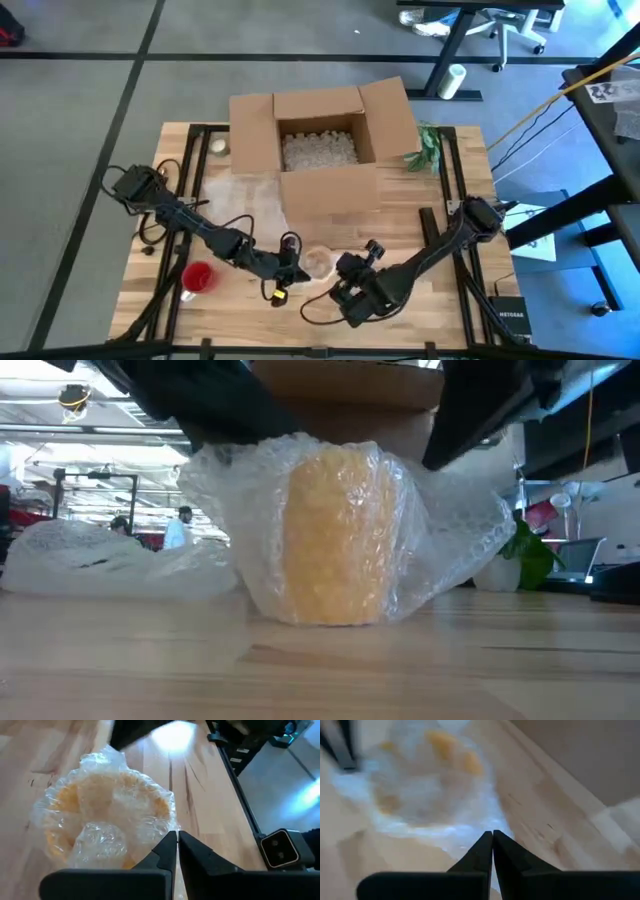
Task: Wrap mug
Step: Wrap the yellow mug with the right transparent bubble wrap
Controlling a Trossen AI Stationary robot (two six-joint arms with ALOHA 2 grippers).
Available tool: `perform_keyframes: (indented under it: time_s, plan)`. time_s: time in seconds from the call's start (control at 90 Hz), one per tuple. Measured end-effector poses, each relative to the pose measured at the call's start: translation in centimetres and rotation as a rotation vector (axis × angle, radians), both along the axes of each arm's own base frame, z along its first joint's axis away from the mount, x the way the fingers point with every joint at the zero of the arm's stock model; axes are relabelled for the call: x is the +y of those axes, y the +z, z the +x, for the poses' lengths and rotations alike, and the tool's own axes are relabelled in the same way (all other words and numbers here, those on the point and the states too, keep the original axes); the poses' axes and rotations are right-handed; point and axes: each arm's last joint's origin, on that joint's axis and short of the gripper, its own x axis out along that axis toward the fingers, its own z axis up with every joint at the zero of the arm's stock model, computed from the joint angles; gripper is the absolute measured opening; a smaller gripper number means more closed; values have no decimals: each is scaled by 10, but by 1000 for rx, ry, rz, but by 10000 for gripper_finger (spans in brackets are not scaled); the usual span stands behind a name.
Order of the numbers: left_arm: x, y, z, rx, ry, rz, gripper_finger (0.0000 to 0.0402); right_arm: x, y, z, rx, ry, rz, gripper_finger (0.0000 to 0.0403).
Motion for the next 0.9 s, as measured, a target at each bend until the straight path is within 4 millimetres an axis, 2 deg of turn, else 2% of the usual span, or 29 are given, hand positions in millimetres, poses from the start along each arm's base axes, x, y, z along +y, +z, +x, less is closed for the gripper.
perform_keyframes:
  time_s: [0.144, 0.289, 0.467, 0.556, 0.9]
  plan:
    - [0, 0, 0, 3, -9, -1, 0, -3, -1, -14, 86, -106, 13, 0]
    - [0, 0, 0, 9, -20, -5, 0, -1, -10, -18, 113, -109, 57, 0]
    - [-1, -1, -1, 15, -21, -13, 0, 1, -36, -13, 2, -98, 114, 0]
    - [-1, -1, -1, 17, -21, -14, 0, 1, -42, -11, -76, -70, 116, 0]
    - [2, -3, -1, 44, -11, -10, 0, -5, -19, -12, -229, -33, -5, 0]
